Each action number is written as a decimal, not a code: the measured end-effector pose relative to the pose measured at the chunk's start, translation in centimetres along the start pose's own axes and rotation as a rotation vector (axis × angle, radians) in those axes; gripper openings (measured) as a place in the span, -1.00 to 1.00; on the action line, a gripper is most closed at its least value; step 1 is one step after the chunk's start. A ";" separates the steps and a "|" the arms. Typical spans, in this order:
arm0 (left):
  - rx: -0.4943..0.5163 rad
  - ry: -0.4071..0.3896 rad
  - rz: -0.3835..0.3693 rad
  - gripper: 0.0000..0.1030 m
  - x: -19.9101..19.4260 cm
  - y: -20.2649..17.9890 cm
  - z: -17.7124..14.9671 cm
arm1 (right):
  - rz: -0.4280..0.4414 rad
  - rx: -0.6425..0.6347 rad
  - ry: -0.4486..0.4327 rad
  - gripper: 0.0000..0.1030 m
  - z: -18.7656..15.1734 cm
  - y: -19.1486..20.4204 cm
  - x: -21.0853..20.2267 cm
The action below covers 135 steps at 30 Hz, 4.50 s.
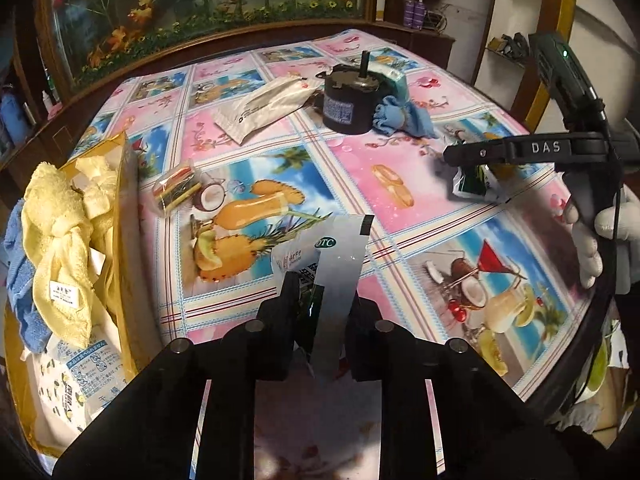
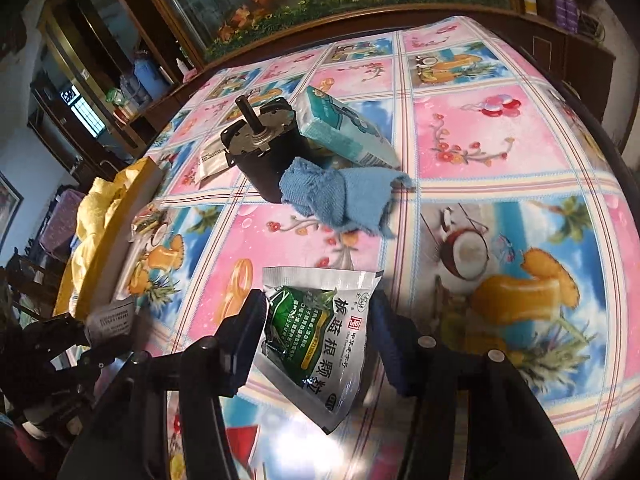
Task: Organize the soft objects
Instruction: 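Carry the white packet and green sachet into the box with both grippers, then move both grippers back to the motor and tissue pack on the tablecloth, then grasp the teal tissue pack with the right gripper while the left grasps a white pouch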
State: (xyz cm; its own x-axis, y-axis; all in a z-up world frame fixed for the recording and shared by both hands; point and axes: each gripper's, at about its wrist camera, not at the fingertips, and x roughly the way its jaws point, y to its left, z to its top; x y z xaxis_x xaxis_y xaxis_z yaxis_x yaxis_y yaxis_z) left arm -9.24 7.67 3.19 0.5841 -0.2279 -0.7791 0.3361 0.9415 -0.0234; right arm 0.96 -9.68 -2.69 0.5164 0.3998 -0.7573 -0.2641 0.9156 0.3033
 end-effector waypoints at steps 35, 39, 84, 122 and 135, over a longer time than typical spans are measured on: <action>-0.507 -0.210 0.141 -0.63 -10.3 19.2 -7.1 | 0.386 -0.293 0.010 -0.19 1.0 22.9 -0.3; -0.528 -0.203 0.154 -0.37 -10.0 20.3 -7.4 | 0.404 -0.330 0.072 -0.19 0.8 26.0 2.5; -0.215 -0.241 0.339 0.23 -12.4 6.4 -2.9 | 0.269 0.008 -0.051 0.17 -0.9 9.6 -1.1; 0.443 0.123 0.051 0.31 15.3 4.6 18.1 | -0.103 -0.257 -0.139 0.12 8.7 -0.5 4.6; 0.225 0.138 -0.023 -0.35 14.2 5.0 18.3 | 0.089 -0.097 -0.193 -0.79 9.0 -1.3 1.5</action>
State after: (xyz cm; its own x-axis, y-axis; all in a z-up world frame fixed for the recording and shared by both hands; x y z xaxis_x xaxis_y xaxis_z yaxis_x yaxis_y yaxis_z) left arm 14.21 4.64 3.48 0.4729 -0.1978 -0.8586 0.5132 0.8539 0.0859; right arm 9.45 -9.91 0.97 0.6314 0.4880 -0.6027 -0.3878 0.8717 0.2995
